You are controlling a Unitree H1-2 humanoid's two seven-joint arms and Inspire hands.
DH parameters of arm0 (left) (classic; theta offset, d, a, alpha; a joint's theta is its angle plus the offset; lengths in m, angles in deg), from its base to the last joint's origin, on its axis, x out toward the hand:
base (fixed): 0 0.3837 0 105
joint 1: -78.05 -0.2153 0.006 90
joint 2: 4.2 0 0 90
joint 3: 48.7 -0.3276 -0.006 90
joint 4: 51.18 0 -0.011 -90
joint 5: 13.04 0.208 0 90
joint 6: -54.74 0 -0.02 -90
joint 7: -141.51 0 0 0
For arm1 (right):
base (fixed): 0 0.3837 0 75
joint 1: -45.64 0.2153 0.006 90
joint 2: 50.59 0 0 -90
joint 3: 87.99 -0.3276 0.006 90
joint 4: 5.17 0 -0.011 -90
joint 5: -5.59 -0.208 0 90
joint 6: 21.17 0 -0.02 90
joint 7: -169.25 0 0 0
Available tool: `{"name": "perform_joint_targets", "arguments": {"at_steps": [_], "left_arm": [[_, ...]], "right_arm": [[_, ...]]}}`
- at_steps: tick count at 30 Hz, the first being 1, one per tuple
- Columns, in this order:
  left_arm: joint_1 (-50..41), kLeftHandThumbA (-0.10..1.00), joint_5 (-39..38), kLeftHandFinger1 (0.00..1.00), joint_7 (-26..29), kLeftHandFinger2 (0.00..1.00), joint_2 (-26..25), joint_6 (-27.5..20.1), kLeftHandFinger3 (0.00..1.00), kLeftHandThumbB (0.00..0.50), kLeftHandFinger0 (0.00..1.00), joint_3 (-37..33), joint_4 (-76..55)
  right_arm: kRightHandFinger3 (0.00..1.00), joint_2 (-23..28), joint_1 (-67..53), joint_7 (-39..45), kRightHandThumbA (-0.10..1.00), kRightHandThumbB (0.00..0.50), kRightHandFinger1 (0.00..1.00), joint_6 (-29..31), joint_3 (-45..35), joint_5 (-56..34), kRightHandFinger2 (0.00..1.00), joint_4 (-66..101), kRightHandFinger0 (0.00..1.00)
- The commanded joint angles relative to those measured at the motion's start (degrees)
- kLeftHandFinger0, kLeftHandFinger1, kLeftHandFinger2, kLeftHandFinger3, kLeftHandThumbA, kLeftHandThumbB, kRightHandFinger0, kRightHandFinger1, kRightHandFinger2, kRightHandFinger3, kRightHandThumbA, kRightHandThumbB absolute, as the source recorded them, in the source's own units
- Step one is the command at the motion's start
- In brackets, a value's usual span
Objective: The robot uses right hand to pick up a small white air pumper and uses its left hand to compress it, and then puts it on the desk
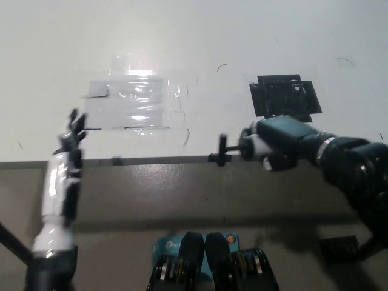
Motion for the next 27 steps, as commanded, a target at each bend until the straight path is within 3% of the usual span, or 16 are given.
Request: {"name": "perform_joint_targets", "arguments": {"at_steps": [1,3,4,5,8,10,12,13,16,18,21,23,24,25,26,27], "left_arm": [[-2.9,1.00,-5.2,1.00,-2.3,1.00,-0.7,-2.1,1.00,0.174,1.00,0.4,-4.6],[-5.4,1.00,-5.6,1.00,-2.8,1.00,-0.9,-2.2,1.00,0.210,1.00,-0.1,-5.8],[-6.6,1.00,-5.3,1.00,-3.2,1.00,-1.1,-2.1,1.00,0.230,1.00,-0.4,-6.4],[-7.9,1.00,-4.8,1.00,-3.6,1.00,-1.4,-3.0,1.00,0.243,1.00,-0.9,-6.6],[-11.7,1.00,-2.7,1.00,-4.3,1.00,-1.9,-7.0,1.00,0.246,1.00,-2.7,-6.0],[-13.3,1.00,-0.6,1.00,-4.0,1.00,-2.1,-10.0,1.00,0.238,1.00,-3.7,-4.1],[-14.8,1.00,1.8,1.00,-3.5,1.00,-2.1,-13.3,1.00,0.169,1.00,-4.9,-1.4],[-15.2,1.00,3.2,1.00,-3.0,1.00,-2.1,-14.1,1.00,0.159,1.00,-5.2,-0.3],[-16.0,1.00,5.7,1.00,-2.4,1.00,-1.9,-14.2,1.00,0.176,1.00,-5.8,1.3],[-16.0,1.00,6.7,1.00,-2.2,1.00,-2.0,-14.9,1.00,0.190,1.00,-6.2,2.1],[-15.9,1.00,6.5,1.00,-2.3,1.00,-2.1,-15.7,1.00,0.179,1.00,-6.2,2.5],[-16.1,1.00,6.3,1.00,-2.3,1.00,-2.1,-15.8,1.00,0.178,1.00,-6.0,2.6],[-16.2,1.00,5.8,1.00,-2.5,1.00,-2.1,-15.7,1.00,0.179,1.00,-6.0,2.4],[-16.3,1.00,5.8,1.00,-2.7,1.00,-2.1,-15.6,1.00,0.175,1.00,-6.1,2.1],[-16.4,1.00,5.7,1.00,-2.8,1.00,-2.2,-15.8,1.00,0.166,1.00,-6.1,2.1],[-16.3,1.00,5.5,1.00,-2.9,1.00,-2.3,-15.8,1.00,0.166,1.00,-6.0,2.2]], "right_arm": [[0.88,2.0,7.7,-2.8,-0.10,0.154,0.45,2.2,-3.4,-0.5,0.80,-3.2,0.00],[0.89,2.0,9.9,-3.4,-0.10,0.171,0.47,0.5,-3.9,0.8,0.81,-5.7,0.01],[0.94,2.1,11.1,-4.0,-0.10,0.165,0.52,0.6,-3.9,1.6,0.87,-7.3,0.08],[0.98,1.9,12.4,-4.6,-0.10,0.161,0.52,1.4,-4.2,1.2,0.88,-9.6,0.05],[0.97,0.9,16.1,-7.9,-0.10,0.153,0.53,3.1,-3.8,1.7,0.88,-17.1,0.01],[0.97,-0.2,18.3,-11.1,-0.10,0.161,0.56,4.3,-2.9,2.8,0.89,-22.7,0.03],[0.96,-1.2,19.8,-14.4,-0.10,0.157,0.56,6.6,-2.2,3.1,0.88,-27.8,0.03],[0.95,-1.7,20.2,-15.7,-0.10,0.156,0.56,7.5,-1.9,3.2,0.88,-29.5,0.03],[0.93,-3.1,20.6,-19.3,-0.10,0.149,0.57,10.1,-1.7,3.0,0.87,-33.9,0.07],[0.86,-4.3,20.7,-21.8,-0.10,0.155,0.52,13.1,-1.7,2.4,0.84,-37.2,0.06],[0.91,-5.5,20.3,-22.5,-0.10,0.172,0.58,14.2,-1.8,1.7,0.90,-39.5,0.12],[0.80,-6.4,20.5,-21.7,-0.10,0.193,0.60,14.6,-1.7,1.2,0.87,-41.2,0.19],[0.78,-6.6,20.5,-19.3,-0.03,0.205,0.62,13.5,-1.5,0.8,0.79,-41.3,0.31],[0.87,-6.5,20.2,-17.2,0.08,0.243,0.78,13.1,-1.8,-0.2,0.90,-40.8,0.55],[1.00,-6.1,19.9,-13.4,0.23,0.255,1.00,12.2,-1.8,-1.4,1.00,-39.6,0.86],[1.00,-5.9,19.7,-11.3,0.34,0.289,1.00,11.8,-1.6,-1.9,1.00,-39.1,0.97]]}}
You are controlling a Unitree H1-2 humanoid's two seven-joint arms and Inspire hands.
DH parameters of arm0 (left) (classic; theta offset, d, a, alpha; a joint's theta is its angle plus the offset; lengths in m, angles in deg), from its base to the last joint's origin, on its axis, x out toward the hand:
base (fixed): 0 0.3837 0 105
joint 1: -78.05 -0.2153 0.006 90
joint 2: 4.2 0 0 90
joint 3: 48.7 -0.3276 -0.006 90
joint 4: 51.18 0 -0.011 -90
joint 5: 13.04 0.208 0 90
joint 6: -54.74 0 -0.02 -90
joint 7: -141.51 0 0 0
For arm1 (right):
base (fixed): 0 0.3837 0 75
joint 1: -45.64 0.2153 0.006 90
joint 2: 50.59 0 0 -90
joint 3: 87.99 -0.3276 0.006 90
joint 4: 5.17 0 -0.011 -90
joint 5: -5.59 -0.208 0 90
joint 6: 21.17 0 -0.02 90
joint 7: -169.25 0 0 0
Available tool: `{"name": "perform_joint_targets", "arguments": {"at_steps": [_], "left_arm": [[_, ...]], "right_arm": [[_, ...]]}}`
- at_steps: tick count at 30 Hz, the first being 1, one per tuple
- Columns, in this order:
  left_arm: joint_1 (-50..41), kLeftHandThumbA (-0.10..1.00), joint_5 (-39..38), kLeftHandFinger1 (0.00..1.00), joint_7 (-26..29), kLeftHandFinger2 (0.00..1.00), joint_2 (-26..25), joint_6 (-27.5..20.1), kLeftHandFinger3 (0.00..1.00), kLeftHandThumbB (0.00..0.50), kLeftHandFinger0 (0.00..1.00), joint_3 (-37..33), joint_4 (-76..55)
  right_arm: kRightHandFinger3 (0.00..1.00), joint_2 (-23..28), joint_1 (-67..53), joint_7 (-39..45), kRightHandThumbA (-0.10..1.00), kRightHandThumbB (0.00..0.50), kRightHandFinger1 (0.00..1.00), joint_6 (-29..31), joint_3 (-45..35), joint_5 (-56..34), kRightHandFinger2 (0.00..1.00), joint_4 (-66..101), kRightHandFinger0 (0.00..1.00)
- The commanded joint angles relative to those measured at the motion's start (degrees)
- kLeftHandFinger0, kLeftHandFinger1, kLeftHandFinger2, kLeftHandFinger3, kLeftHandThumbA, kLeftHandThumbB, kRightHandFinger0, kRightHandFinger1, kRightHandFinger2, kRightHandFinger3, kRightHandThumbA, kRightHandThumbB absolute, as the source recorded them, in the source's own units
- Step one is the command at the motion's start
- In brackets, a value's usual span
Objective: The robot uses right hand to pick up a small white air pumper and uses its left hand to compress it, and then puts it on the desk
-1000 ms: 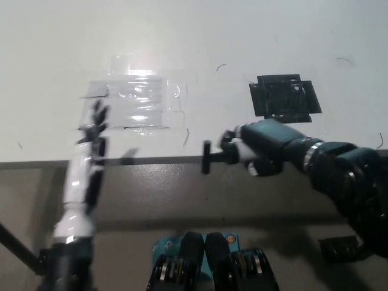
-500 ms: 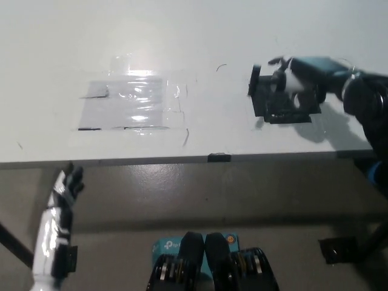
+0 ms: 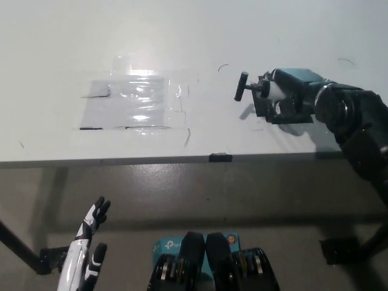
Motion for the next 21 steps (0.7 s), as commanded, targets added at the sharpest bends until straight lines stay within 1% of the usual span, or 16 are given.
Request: {"name": "perform_joint_targets", "arguments": {"at_steps": [1,2,4,5,6,8,9,11,13,14,15,16,17,18,19,21], "left_arm": [[-0.4,1.00,1.0,1.00,-0.1,1.00,-1.1,-3.9,1.00,0.167,1.00,0.1,-1.1],[-0.4,1.00,1.1,1.00,-0.1,1.00,-1.1,-3.9,1.00,0.168,1.00,0.1,-1.2],[-0.4,1.00,1.2,1.00,-0.1,1.00,-1.1,-3.8,1.00,0.169,1.00,0.2,-1.2],[-0.3,1.00,1.1,1.00,-0.1,1.00,-1.1,-3.8,1.00,0.169,1.00,0.2,-1.2],[-0.3,1.00,1.0,1.00,-0.2,1.00,-1.1,-3.6,1.00,0.170,1.00,0.1,-1.2],[-0.2,1.00,1.0,1.00,-0.3,1.00,-1.1,-3.2,1.00,0.175,1.00,0.2,-1.3],[-0.2,1.00,1.2,1.00,-0.2,1.00,-1.1,-3.3,1.00,0.177,1.00,0.2,-1.2],[0.0,1.00,1.3,1.00,-0.1,1.00,-1.1,-3.4,1.00,0.177,1.00,0.3,-0.9],[0.0,1.00,1.4,1.00,0.0,1.00,-1.1,-3.6,1.00,0.177,1.00,0.4,-0.8],[-0.1,1.00,1.4,1.00,0.0,1.00,-1.1,-3.5,1.00,0.176,1.00,0.4,-0.9],[-0.1,1.00,1.2,1.00,-0.1,1.00,-1.1,-3.4,1.00,0.175,1.00,0.4,-0.9],[-0.1,1.00,1.4,1.00,-0.1,1.00,-1.1,-3.2,1.00,0.174,1.00,0.4,-1.0],[-0.1,1.00,1.3,1.00,-0.1,1.00,-1.1,-3.1,1.00,0.173,1.00,0.4,-1.0],[-0.1,1.00,1.0,1.00,-0.3,1.00,-1.2,-2.9,1.00,0.174,1.00,0.4,-1.0],[0.0,1.00,1.0,1.00,-0.3,1.00,-1.2,-3.1,1.00,0.174,1.00,0.4,-0.8],[0.3,1.00,1.1,1.00,-0.2,1.00,-1.2,-3.4,1.00,0.173,1.00,0.4,-0.4]], "right_arm": [[1.00,0.7,3.3,4.8,0.42,0.311,1.00,1.2,-0.1,-3.2,1.00,1.7,1.00],[1.00,0.9,3.2,6.1,0.47,0.341,1.00,0.1,-0.2,-3.6,1.00,1.9,1.00],[1.00,1.0,3.0,6.8,0.50,0.362,1.00,-0.6,-0.7,-4.2,1.00,2.0,1.00],[1.00,1.3,2.7,6.9,0.56,0.371,1.00,-0.4,-0.9,-4.6,1.00,2.5,1.00],[1.00,1.8,2.4,6.7,0.64,0.394,1.00,-0.1,-0.8,-4.4,1.00,3.1,1.00],[1.00,2.4,2.5,6.7,0.70,0.412,1.00,0.1,-0.9,-4.4,1.00,3.7,1.00],[1.00,2.8,2.5,6.2,0.74,0.429,1.00,0.3,-1.0,-4.2,1.00,4.0,1.00],[1.00,3.3,2.8,5.4,0.77,0.431,1.00,0.3,-0.9,-3.6,1.00,4.9,1.00],[1.00,3.9,2.9,3.7,0.79,0.416,1.00,2.0,-1.4,-3.8,1.00,5.7,1.00],[1.00,4.2,2.8,2.7,0.83,0.427,1.00,2.2,-2.1,-4.2,1.00,6.5,1.00],[1.00,4.4,2.8,1.4,0.86,0.412,1.00,2.5,-3.1,-4.7,1.00,7.2,1.00],[1.00,4.8,2.6,-1.0,0.90,0.407,1.00,3.5,-5.0,-5.5,1.00,8.9,1.00],[1.00,5.0,2.6,-1.7,0.98,0.391,1.00,3.9,-5.8,-5.8,1.00,9.5,1.00],[1.00,5.0,2.5,-3.0,0.95,0.395,1.00,4.3,-7.7,-7.0,1.00,10.9,1.00],[1.00,4.9,2.4,-3.7,0.95,0.404,1.00,4.6,-9.5,-8.3,1.00,12.0,1.00],[1.00,4.8,1.8,-6.0,0.98,0.371,1.00,6.3,-14.0,-11.0,1.00,16.3,1.00]]}}
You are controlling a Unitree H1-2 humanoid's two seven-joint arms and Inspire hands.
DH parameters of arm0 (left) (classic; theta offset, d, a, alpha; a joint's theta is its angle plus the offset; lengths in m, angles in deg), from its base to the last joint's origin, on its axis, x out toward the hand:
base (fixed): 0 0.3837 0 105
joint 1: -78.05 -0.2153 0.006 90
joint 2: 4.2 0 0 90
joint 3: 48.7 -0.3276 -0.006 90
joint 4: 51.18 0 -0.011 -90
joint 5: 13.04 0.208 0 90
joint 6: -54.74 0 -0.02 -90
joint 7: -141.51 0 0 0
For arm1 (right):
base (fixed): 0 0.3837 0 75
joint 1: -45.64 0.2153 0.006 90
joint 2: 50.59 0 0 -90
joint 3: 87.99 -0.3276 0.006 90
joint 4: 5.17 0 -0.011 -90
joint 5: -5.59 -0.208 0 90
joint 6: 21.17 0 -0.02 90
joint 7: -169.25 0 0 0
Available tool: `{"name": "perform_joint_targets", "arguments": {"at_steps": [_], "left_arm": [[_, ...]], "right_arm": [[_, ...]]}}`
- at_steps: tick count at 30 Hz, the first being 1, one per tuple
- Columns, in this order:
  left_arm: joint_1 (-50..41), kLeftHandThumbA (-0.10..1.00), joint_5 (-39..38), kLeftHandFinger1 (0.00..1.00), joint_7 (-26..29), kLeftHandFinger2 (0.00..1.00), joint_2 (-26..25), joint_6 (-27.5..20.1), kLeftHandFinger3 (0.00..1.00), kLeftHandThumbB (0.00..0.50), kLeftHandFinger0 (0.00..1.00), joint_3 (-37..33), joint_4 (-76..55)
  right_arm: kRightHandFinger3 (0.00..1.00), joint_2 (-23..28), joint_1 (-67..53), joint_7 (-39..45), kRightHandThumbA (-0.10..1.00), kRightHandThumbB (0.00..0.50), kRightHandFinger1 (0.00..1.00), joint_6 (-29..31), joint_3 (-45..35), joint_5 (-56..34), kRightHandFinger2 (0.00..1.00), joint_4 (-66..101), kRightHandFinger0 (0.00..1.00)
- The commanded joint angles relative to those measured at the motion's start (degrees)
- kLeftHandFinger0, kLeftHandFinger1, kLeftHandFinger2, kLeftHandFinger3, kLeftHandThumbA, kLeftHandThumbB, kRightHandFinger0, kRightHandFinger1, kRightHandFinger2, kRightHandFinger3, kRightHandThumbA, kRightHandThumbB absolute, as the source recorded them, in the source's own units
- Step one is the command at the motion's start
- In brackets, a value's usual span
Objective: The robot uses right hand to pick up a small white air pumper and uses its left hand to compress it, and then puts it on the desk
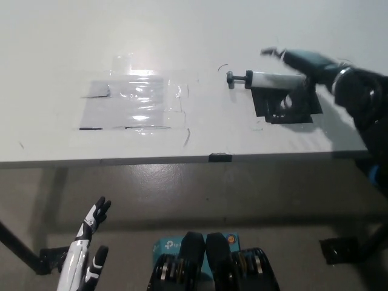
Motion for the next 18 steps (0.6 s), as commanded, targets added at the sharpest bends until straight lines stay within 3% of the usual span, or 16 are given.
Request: {"name": "perform_joint_targets", "arguments": {"at_steps": [1,3,6,9,12,14,15,17,18], "left_arm": [[0.7,1.00,0.0,1.00,-0.1,1.00,-0.7,-2.4,1.00,0.172,1.00,0.3,-0.3],[1.3,1.00,-0.1,1.00,-0.3,1.00,-0.9,-2.4,1.00,0.173,1.00,0.3,-0.1],[3.2,1.00,-0.7,1.00,-0.6,1.00,-1.1,-1.9,1.00,0.170,1.00,0.4,0.5],[5.6,1.00,-2.2,1.00,-1.2,1.00,-1.1,-0.7,1.00,0.171,1.00,0.5,1.4],[7.0,1.00,-2.9,1.00,-1.5,1.00,-1.5,-0.1,1.00,0.170,1.00,0.8,2.0],[7.6,1.00,-2.9,1.00,-1.6,1.00,-1.7,0.3,1.00,0.169,1.00,0.9,2.4],[8.0,1.00,-3.1,1.00,-1.7,1.00,-1.6,0.7,1.00,0.178,1.00,1.0,2.6],[8.4,1.00,-3.5,1.00,-1.9,1.00,-1.7,1.4,1.00,0.188,1.00,1.0,2.9],[8.5,1.00,-3.6,1.00,-1.9,1.00,-1.7,1.5,1.00,0.193,1.00,1.0,3.0]], "right_arm": [[1.00,1.2,1.4,-8.5,0.98,0.347,1.00,5.4,-8.6,-7.9,1.00,11.2,1.00],[1.00,0.7,-0.2,-9.4,1.00,0.347,1.00,5.6,-11.5,-9.3,1.00,17.3,1.00],[1.00,-1.2,-5.1,-7.5,1.00,0.339,1.00,1.0,-16.4,-15.0,1.00,32.5,1.00],[1.00,-4.4,-16.1,-9.3,1.00,0.309,1.00,2.4,-18.4,-18.1,1.00,50.8,1.00],[1.00,-8.4,-24.8,-10.6,1.00,0.277,1.00,3.3,-18.2,-21.7,1.00,58.7,1.00],[1.00,-11.2,-30.9,-12.5,1.00,0.248,1.00,4.8,-17.5,-21.3,1.00,62.5,1.00],[1.00,-12.1,-34.0,-13.3,1.00,0.211,1.00,6.2,-16.8,-20.3,1.00,64.0,1.00],[1.00,-14.2,-38.2,-14.5,1.00,0.227,1.00,7.3,-16.6,-19.3,1.00,65.5,1.00],[1.00,-14.7,-39.4,-15.0,1.00,0.211,1.00,8.2,-16.6,-19.6,1.00,65.5,1.00]]}}
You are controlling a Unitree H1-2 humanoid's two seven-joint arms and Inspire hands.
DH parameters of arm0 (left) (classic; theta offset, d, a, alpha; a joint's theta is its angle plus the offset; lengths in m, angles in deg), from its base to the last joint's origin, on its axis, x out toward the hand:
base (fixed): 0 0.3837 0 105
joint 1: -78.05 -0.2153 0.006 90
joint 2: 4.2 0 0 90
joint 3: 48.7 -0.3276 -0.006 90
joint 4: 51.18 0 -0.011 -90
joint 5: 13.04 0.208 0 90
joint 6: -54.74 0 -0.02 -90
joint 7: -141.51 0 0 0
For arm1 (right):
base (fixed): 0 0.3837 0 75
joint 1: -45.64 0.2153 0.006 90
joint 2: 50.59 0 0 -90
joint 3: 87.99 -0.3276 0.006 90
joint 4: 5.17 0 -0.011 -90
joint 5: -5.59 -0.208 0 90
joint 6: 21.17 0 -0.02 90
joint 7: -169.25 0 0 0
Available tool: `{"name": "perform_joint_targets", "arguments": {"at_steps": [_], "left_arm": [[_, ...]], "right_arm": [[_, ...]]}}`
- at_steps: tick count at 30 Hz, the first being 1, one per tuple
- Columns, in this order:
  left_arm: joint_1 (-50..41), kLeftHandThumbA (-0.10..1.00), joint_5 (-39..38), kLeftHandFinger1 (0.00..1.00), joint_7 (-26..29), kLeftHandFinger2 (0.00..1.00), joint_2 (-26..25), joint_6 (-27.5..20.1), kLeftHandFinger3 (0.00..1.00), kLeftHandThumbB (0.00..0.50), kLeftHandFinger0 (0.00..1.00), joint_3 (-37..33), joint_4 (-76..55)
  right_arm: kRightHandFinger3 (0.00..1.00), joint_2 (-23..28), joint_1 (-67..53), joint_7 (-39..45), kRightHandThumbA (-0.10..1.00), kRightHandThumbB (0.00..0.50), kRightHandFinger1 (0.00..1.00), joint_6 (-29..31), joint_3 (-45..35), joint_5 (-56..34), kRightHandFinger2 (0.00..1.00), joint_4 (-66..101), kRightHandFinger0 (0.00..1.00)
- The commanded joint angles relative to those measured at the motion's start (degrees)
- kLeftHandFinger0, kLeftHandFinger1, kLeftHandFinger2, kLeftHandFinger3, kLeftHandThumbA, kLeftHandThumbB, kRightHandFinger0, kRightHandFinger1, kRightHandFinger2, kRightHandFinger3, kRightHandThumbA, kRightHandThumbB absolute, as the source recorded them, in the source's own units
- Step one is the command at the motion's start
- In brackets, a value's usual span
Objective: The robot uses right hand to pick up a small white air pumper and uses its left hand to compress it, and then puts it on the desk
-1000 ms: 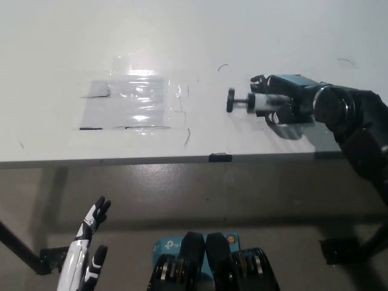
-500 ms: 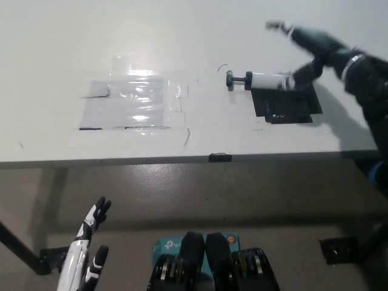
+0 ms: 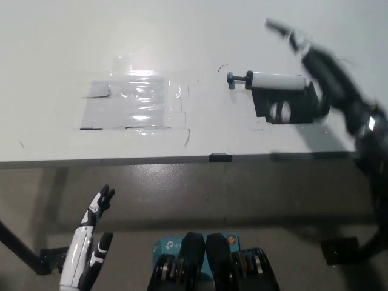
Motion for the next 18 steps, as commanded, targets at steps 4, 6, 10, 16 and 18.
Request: {"name": "perform_joint_targets", "arguments": {"at_steps": [4,6,10,16,18], "left_arm": [[5.0,1.00,-4.0,1.00,-1.8,1.00,-1.6,0.5,1.00,0.190,1.00,1.1,1.3],[5.1,1.00,-4.0,1.00,-1.8,1.00,-1.7,0.4,1.00,0.191,1.00,1.1,1.5],[6.5,1.00,-4.2,1.00,-2.1,1.00,-1.9,0.6,1.00,0.180,1.00,1.2,2.0],[6.2,1.00,-5.0,1.00,-2.4,1.00,-2.3,0.2,1.00,0.175,1.00,1.2,2.8],[6.2,1.00,-5.4,1.00,-2.6,1.00,-2.5,0.2,1.00,0.178,1.00,1.2,3.1]], "right_arm": [[1.00,-9.6,-17.1,-12.6,1.00,0.186,1.00,10.5,-6.2,-13.6,1.00,24.7,1.00],[1.00,-10.5,-18.6,-13.0,1.00,0.164,1.00,12.0,-6.4,-14.5,1.00,24.2,1.00],[1.00,-11.7,-19.7,-13.1,1.00,0.130,1.00,15.5,-7.2,-15.1,1.00,19.6,1.00],[1.00,-12.8,-20.9,-14.9,1.00,0.159,1.00,18.1,-8.2,-13.6,1.00,8.8,1.00],[1.00,-13.1,-20.9,-15.9,1.00,0.179,1.00,19.3,-8.5,-13.8,1.00,4.6,1.00]]}}
